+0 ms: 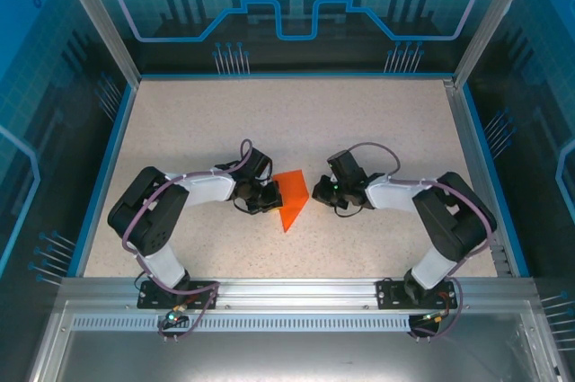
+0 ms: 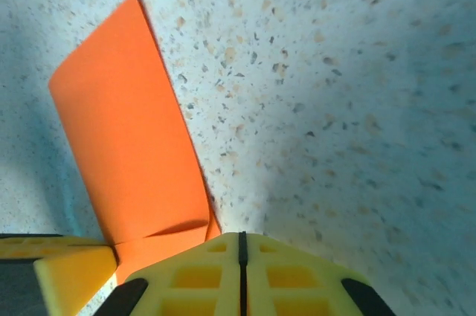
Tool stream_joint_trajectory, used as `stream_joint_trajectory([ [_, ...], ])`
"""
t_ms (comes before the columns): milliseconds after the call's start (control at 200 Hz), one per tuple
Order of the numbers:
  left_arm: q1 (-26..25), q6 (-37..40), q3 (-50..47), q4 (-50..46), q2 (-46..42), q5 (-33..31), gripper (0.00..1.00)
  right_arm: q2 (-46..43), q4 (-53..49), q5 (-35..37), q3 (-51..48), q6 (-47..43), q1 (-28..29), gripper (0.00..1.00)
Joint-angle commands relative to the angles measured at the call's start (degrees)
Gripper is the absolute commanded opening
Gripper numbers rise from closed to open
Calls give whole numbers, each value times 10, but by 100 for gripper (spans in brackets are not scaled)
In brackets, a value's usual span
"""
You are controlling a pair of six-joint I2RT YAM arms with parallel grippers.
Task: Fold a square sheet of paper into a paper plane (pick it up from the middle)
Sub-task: Third fold the triangle at the center of the table.
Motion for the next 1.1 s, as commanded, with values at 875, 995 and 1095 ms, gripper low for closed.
stream_joint_trajectory([
  [875, -3, 5, -6, -52, 27, -66, 0, 43, 98, -62, -27, 93, 180, 6],
  [995, -3, 5, -6, -52, 26, -67, 0, 58, 91, -63, -31, 97, 182, 5],
  [1095, -4, 5, -7, -52, 26, -66, 0, 66, 85, -64, -29, 95, 182, 5],
])
